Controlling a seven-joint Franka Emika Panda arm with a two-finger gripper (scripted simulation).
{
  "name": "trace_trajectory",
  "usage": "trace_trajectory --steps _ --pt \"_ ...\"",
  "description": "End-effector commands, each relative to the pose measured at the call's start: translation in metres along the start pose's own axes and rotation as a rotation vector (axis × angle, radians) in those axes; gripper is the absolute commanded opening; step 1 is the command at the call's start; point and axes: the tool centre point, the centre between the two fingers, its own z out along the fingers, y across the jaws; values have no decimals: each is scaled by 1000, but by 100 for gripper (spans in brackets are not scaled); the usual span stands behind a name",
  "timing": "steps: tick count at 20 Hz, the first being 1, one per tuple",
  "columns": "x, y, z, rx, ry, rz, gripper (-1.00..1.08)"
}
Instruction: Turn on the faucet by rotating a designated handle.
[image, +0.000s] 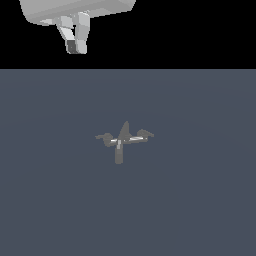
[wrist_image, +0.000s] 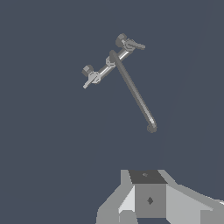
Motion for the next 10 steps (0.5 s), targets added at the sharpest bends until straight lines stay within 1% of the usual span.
trace_trajectory --steps 1,10 --pt "7 -12 18 1 0 48 -100" --pt "33 -47 76 1 -2 196 -100"
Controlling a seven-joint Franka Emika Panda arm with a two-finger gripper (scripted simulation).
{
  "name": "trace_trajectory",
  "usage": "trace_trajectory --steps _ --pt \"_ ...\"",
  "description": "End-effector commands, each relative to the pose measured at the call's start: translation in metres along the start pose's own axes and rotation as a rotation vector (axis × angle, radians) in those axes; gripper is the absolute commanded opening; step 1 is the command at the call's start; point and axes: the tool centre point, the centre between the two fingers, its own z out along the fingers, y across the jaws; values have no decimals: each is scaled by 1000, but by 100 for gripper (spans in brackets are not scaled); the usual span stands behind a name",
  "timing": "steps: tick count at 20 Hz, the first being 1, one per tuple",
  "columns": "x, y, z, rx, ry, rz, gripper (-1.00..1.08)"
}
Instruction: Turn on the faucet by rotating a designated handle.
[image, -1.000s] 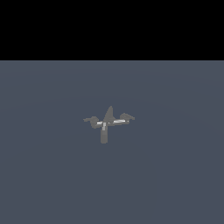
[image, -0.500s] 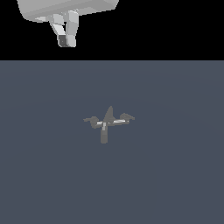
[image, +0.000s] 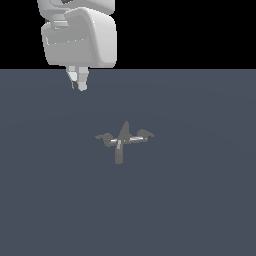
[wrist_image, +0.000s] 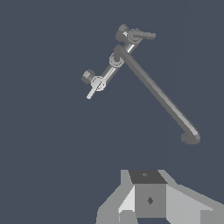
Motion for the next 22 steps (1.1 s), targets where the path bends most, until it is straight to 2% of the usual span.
trace_trajectory --steps 1,22 --pt "6 -10 16 1 0 40 -100" --pt "74 -76 141 -14 7 363 -100"
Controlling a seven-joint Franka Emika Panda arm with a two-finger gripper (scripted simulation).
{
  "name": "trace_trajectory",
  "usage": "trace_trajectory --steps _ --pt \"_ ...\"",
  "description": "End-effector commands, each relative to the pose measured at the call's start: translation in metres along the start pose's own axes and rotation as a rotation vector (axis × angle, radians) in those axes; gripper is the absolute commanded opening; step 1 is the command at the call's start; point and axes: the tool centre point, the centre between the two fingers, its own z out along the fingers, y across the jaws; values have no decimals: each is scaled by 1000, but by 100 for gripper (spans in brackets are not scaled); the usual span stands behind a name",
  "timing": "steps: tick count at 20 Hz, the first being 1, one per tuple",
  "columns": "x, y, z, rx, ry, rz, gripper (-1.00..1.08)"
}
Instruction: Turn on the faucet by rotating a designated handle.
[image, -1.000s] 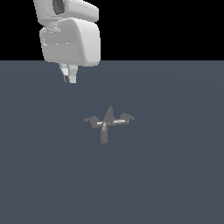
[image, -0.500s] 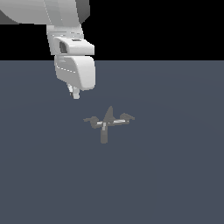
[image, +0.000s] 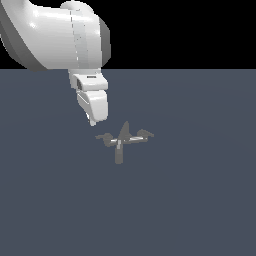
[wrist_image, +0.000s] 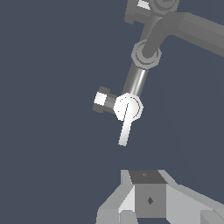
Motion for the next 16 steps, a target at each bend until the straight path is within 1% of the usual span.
trace_trajectory --steps 1,9,16 --pt "7 -10 15 -2 3 40 -100" --pt "27 -32 52 -7 5 138 -100" --pt "36 -42 67 -8 5 180 -100"
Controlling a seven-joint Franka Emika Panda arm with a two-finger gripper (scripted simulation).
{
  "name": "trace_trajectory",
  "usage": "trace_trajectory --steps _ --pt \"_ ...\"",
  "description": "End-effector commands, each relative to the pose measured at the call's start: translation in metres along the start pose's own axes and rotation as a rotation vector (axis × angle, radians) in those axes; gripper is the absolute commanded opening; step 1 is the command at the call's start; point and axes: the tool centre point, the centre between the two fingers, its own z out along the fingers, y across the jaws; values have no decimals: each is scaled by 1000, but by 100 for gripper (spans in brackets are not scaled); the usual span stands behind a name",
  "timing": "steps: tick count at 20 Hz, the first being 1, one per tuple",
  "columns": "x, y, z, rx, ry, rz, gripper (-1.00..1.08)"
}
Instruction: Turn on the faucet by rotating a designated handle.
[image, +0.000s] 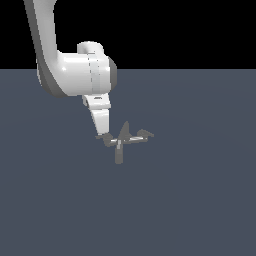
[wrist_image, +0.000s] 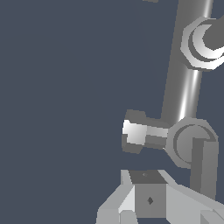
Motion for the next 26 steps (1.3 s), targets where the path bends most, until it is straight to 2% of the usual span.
trace_trajectory --steps 1,8,18,20,26 --pt "2 -3 3 1 0 10 -100" --pt "2 -3 3 1 -1 12 -100" --pt "-19 23 3 1 -1 12 -100" --pt "-15 19 3 5 0 16 -100" --pt "-15 38 3 3 -1 14 -100"
